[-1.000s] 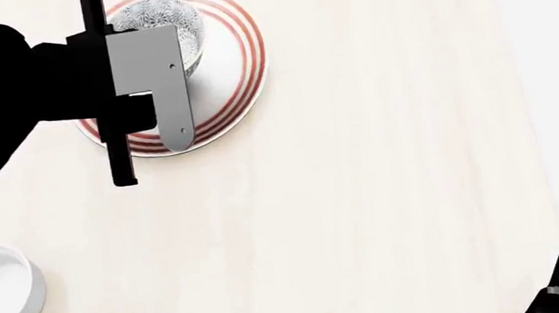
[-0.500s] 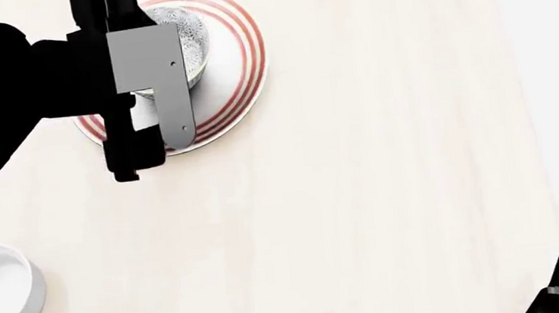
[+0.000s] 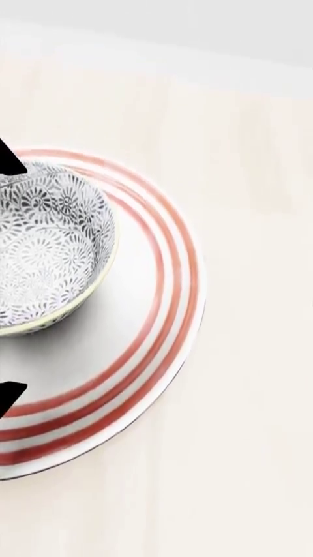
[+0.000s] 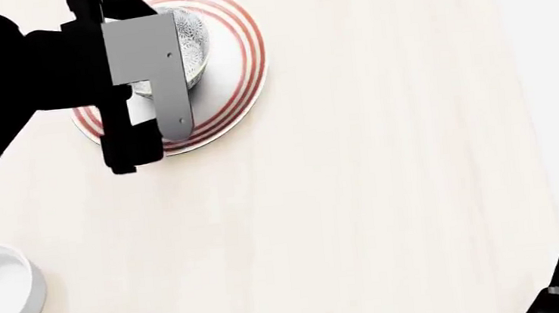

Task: Pick the akita bowl next to the ramekin and place it on the plate.

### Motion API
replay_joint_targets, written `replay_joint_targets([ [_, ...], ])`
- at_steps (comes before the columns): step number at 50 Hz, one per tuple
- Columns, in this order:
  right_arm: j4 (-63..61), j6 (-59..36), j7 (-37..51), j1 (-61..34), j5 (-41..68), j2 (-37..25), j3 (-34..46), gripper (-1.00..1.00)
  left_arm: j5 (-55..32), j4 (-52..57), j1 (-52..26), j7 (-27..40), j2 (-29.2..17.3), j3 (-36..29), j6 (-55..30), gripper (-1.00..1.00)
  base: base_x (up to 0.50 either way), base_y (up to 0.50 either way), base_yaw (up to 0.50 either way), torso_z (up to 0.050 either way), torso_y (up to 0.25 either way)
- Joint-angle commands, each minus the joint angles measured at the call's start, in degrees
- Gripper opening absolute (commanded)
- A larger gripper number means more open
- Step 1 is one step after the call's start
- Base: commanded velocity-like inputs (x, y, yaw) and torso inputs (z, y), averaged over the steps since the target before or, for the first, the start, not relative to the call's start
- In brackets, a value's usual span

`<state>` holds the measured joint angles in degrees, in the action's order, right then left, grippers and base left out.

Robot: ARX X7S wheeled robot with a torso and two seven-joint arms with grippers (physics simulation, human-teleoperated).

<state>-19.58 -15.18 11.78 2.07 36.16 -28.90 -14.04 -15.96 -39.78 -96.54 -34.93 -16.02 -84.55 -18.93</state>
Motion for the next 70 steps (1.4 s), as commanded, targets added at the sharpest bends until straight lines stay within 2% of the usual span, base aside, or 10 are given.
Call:
replay_joint_targets([
  [1, 0.52, 0.56, -1.05, 0.08, -0.97, 1.08, -1.39, 1.00, -0.18, 2.60, -0.65, -1.26, 0.53, 2.12, -0.89, 1.00, 0.00, 0.00, 0.00, 0.000, 0.000],
  [20, 0.52, 0.54, -0.78, -0.10, -1.14, 1.07, -0.98, 1.00, -1.04, 8.23, -0.23, -0.49, -0.94, 2.50, -3.71, 1.00, 0.00, 0.00, 0.00, 0.000, 0.000],
  [50, 0.05, 0.33, -0.65, 0.29, -0.70, 0.61, -1.09, 1.00, -4.67, 24.99, -3.68, 1.83, -6.60, 5.75, -14.56, 1.00, 0.00, 0.00, 0.00, 0.000, 0.000],
  [60, 0.04, 0.33, -0.58, 0.21, -0.68, 0.54, -0.99, 1.00, -6.92, 28.40, -5.41, 3.86, -8.16, 9.35, -17.71, 1.00, 0.00, 0.00, 0.00, 0.000, 0.000],
  [70, -0.27, 0.46, -0.58, 0.62, -0.65, 0.45, -1.06, 1.00, -11.75, 34.22, -6.91, 8.31, -11.37, 16.27, -22.83, 1.00, 0.00, 0.00, 0.00, 0.000, 0.000],
])
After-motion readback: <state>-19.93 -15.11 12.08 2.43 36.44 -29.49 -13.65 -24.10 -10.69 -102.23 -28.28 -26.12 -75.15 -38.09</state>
